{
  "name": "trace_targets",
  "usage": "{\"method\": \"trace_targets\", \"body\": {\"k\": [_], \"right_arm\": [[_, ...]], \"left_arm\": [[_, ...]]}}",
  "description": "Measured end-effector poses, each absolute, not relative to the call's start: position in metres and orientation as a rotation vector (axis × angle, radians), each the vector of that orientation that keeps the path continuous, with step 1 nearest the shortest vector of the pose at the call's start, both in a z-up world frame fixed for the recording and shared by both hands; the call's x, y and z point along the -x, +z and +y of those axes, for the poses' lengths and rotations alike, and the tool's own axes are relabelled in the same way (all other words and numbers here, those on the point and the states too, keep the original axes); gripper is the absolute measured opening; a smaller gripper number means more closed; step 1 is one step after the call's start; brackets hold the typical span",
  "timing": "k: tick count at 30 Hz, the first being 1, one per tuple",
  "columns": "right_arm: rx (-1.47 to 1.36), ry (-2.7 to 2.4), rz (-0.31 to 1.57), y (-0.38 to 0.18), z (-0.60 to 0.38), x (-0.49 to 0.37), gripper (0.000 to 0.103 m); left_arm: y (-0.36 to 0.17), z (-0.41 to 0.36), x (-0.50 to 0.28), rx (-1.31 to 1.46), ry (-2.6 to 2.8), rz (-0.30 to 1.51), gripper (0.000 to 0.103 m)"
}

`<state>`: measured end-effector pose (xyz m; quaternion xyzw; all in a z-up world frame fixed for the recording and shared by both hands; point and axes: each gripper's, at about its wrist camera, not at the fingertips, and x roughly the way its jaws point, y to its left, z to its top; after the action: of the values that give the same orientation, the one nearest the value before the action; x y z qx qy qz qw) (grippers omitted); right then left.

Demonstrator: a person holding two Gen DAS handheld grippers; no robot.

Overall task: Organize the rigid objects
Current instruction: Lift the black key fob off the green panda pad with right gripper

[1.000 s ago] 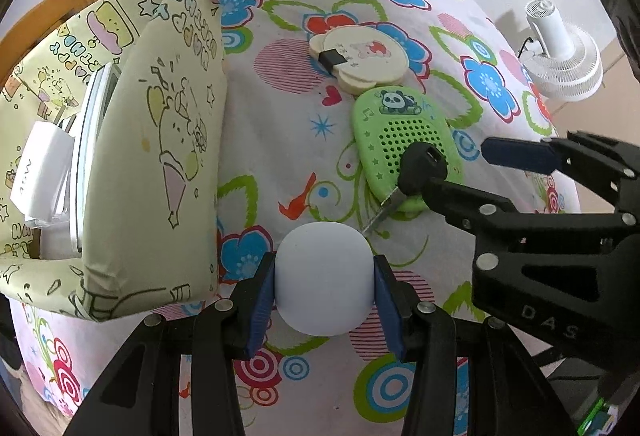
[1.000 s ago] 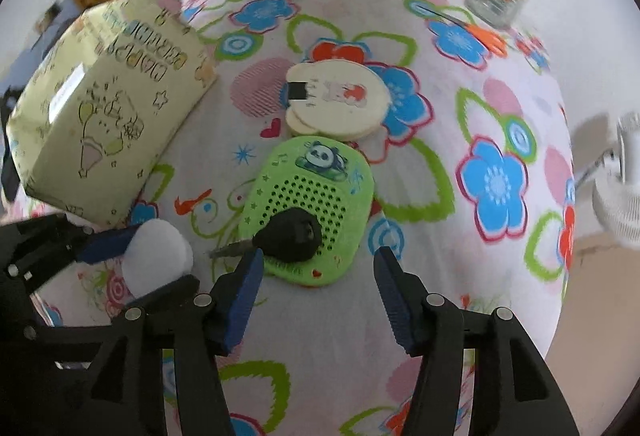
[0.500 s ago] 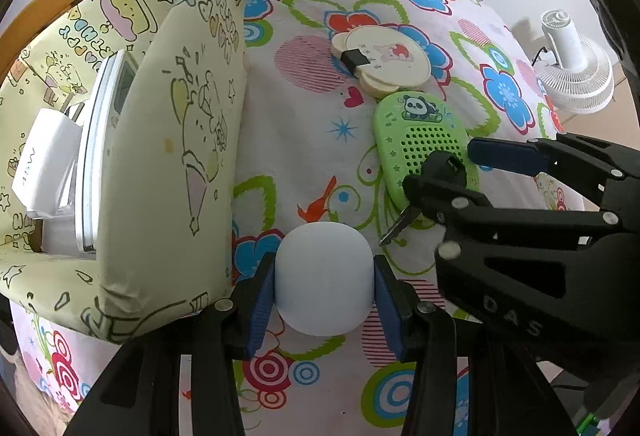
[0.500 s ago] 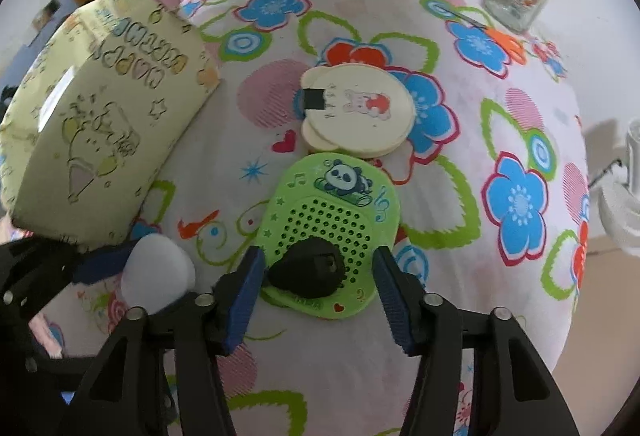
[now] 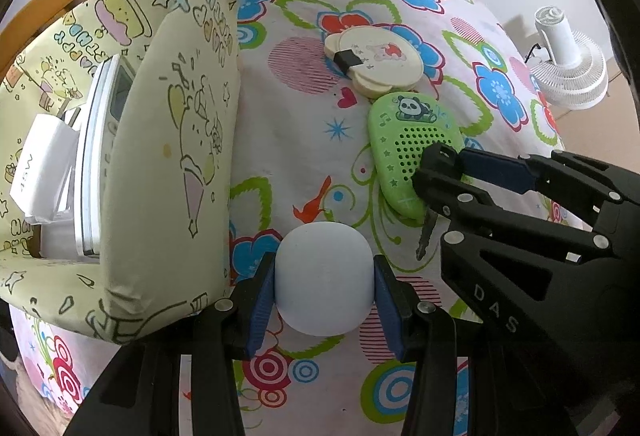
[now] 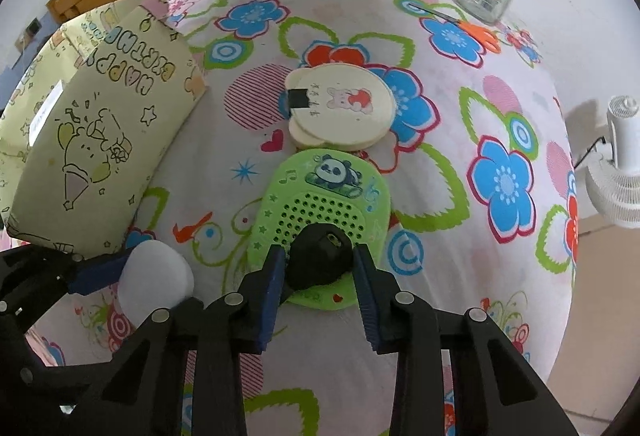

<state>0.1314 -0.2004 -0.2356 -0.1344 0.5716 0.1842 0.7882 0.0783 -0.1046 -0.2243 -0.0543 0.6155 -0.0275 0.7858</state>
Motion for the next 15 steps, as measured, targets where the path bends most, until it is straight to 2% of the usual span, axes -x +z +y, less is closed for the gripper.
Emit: {"method": "trace_targets", "body": {"k": [15], "right_arm": [[0.234,0.337,1.204,-0.204,-0.228,-0.121,0.037]], "left_arm": [[-0.199,-0.123,-0.076,0.089,-0.108,1.296,0.048]]}}
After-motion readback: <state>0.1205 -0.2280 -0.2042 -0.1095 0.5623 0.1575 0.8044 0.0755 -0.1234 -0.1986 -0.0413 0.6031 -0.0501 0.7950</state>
